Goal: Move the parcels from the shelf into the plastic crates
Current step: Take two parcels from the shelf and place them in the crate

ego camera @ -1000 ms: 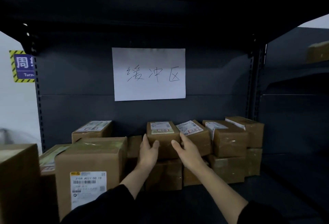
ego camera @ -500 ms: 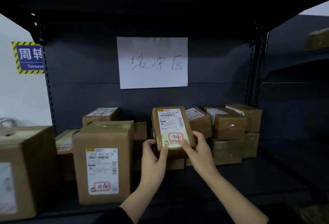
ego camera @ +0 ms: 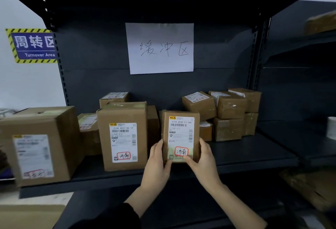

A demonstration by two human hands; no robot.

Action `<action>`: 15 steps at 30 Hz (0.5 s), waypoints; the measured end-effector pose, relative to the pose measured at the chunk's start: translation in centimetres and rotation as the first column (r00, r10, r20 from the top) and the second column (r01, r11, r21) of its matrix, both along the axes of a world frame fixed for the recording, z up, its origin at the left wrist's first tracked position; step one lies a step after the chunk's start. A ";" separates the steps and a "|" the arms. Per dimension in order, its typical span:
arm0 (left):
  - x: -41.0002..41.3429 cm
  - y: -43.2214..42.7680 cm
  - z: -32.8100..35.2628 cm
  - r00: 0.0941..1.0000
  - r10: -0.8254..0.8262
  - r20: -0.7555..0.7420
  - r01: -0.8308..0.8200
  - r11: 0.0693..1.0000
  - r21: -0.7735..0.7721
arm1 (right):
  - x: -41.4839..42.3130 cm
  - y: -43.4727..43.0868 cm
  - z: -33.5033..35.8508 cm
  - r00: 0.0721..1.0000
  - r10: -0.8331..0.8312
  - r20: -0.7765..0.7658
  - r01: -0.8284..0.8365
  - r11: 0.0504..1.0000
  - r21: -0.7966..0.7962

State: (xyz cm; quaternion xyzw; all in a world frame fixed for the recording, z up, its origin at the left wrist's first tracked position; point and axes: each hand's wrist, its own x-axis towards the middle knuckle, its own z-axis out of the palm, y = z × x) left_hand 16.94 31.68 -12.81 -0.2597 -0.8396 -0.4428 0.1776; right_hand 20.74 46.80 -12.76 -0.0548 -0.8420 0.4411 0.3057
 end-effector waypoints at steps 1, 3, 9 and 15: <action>0.0 -0.2 -0.2 1.000 0.004 0.002 -0.004 1.000 -0.028 | 0.1 -0.2 -0.3 1.000 -0.009 0.010 0.009 1.000 0.010; -0.1 -0.5 -0.5 1.000 0.007 0.001 -0.006 0.997 -0.082 | 0.2 -0.5 -0.8 1.000 -0.022 0.022 0.021 0.999 0.041; -0.6 -0.9 -1.2 0.996 0.057 -0.071 -0.074 0.958 -0.278 | -0.1 -0.4 -1.1 0.994 -0.060 0.090 0.045 0.987 0.157; -0.9 -1.9 -1.4 0.956 0.121 -0.266 -0.245 0.828 -0.504 | -0.3 0.1 -1.5 0.985 -0.105 0.136 0.054 0.941 0.335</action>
